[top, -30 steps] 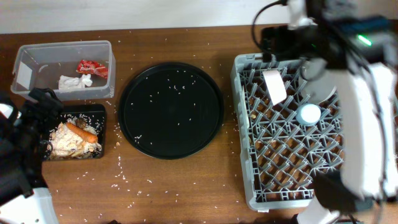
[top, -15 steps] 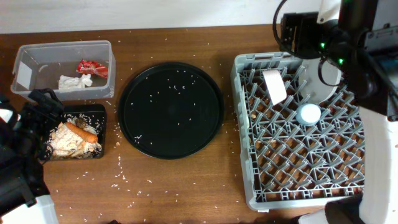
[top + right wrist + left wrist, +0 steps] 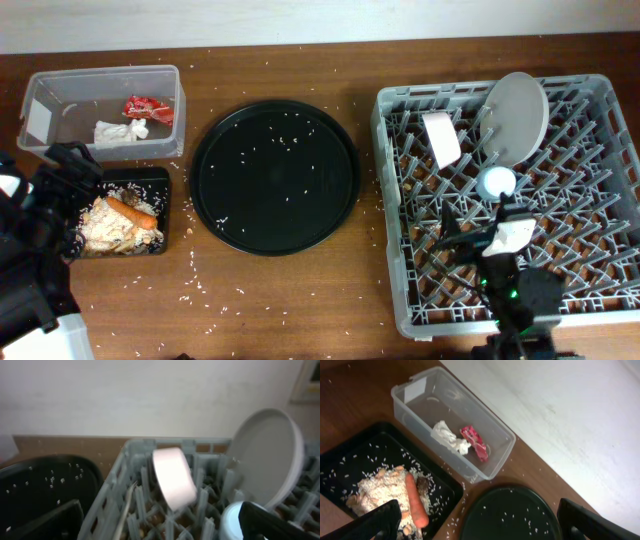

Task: Sort waste into correct bins and load items into the dishwasher rack

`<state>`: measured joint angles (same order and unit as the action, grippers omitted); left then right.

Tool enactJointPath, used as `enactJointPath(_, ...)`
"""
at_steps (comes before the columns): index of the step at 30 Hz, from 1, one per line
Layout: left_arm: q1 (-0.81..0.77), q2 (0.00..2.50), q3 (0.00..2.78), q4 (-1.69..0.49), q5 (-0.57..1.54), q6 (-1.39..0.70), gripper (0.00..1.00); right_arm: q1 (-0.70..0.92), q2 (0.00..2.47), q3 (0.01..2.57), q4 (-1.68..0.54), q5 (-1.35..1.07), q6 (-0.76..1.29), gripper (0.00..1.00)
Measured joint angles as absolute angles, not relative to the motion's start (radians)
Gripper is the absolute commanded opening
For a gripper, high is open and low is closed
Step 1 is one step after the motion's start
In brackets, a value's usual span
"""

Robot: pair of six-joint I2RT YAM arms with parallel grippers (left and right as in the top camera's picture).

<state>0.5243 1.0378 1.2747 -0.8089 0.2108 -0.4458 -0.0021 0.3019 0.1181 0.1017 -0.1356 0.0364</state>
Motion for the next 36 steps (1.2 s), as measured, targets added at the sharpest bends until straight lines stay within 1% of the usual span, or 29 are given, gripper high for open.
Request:
enactJointPath(1, 0.524, 1.038, 1.275, -0.809, 0.212, -0.445, 0.99, -0.002, 0.242, 0.054, 0.121, -0.145, 0.037, 0.98)
enactJointPath(2, 0.524, 1.038, 1.275, -0.806, 0.211, -0.446, 0.99, -0.002, 0.191, 0.020, 0.085, -0.152, 0.037, 0.98)
enactJointPath(5, 0.524, 1.038, 1.275, -0.804, 0.210, -0.445, 0.99, -0.002, 0.043, 0.011, -0.056, -0.160, 0.036, 0.99)
enactJointPath(6, 0.524, 1.038, 1.275, -0.807, 0.210, -0.445, 0.99, -0.002, 0.025, 0.011, -0.048, -0.160, 0.036, 0.98)
enactJointPath(19, 0.524, 1.038, 1.275, -0.807, 0.211, -0.446, 0.99, -0.002, 0.015, 0.011, -0.057, -0.160, 0.037, 0.98)
enactJointPath(23, 0.524, 1.032, 1.266, -0.871, 0.189, -0.445, 0.99, -0.002, 0.014, 0.010, -0.057, -0.160, 0.036, 0.98)
enactJointPath(24, 0.522, 1.012, 1.230, -0.836, 0.176, -0.422, 0.99, -0.002, 0.014, 0.011, -0.057, -0.160, 0.036, 0.99)
enactJointPath(25, 0.506, 0.974, 1.166, -0.744, 0.170, -0.377, 0.99, -0.002, 0.014, 0.011, -0.059, -0.160, 0.037, 0.98)
enactJointPath(27, 0.428, 0.863, 0.994, -0.575, 0.165, -0.268, 0.99, -0.002, 0.014, 0.011, -0.059, -0.160, 0.037, 0.98)
enactJointPath(28, 0.364, 0.762, 0.846, -0.459, 0.170, -0.198, 0.99, -0.002, 0.014, 0.011, -0.059, -0.160, 0.037, 0.98)
enactJointPath(32, 0.258, 0.417, 0.376, -0.076, 0.167, -0.116, 0.99, -0.002, 0.010, 0.010, -0.059, -0.160, 0.036, 0.98)
enactJointPath(34, 0.220, 0.265, 0.209, -0.044, 0.167, -0.089, 0.99, -0.002, 0.010, 0.011, -0.059, -0.160, 0.037, 0.98)
enactJointPath(36, 0.194, 0.152, 0.134, -0.043, 0.145, -0.074, 0.99, -0.002, 0.011, 0.011, -0.059, -0.160, 0.036, 0.98)
